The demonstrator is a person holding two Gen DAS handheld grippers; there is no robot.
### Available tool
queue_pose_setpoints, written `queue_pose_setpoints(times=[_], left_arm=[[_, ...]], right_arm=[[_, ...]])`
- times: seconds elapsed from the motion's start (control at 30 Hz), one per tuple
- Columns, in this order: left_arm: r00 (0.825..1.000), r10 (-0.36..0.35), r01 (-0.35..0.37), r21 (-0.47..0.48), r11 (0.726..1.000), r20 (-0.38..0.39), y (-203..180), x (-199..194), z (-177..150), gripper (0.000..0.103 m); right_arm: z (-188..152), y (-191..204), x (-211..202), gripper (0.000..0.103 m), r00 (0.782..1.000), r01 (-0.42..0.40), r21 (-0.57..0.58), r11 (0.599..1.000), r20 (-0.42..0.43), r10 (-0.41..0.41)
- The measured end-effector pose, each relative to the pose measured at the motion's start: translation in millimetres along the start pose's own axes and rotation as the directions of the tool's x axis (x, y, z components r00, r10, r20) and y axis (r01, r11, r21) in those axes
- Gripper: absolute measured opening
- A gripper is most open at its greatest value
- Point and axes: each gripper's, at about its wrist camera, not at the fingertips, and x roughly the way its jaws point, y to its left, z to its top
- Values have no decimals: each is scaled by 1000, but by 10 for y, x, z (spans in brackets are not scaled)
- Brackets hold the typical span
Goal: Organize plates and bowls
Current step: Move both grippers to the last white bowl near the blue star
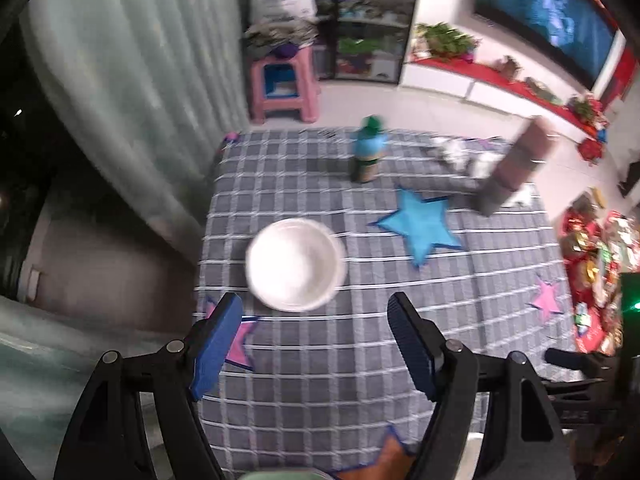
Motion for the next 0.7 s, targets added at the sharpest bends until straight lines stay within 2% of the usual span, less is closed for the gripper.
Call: queue_pose_setpoints(times=[0.2, 0.33, 0.5, 0.7], left_arm=[[993, 44, -49, -45, 998, -113, 489, 737, 61, 78], [986, 57, -64, -39, 997, -154, 620, 1133, 109, 78], [978, 50, -68, -81, 994, -201, 778, 1608, 263, 78], [972, 80, -83, -4, 997, -222, 816, 2038, 443, 78]], right_arm=[[424, 578, 547, 103, 997, 55, -84, 995, -51, -59], [652, 835, 856, 103, 995, 76, -111, 991, -55, -83], [927, 1045, 1249, 103, 994, 81, -97, 992, -68, -88], [1166, 1202, 1573, 103, 992, 105, -86, 991, -64, -111]])
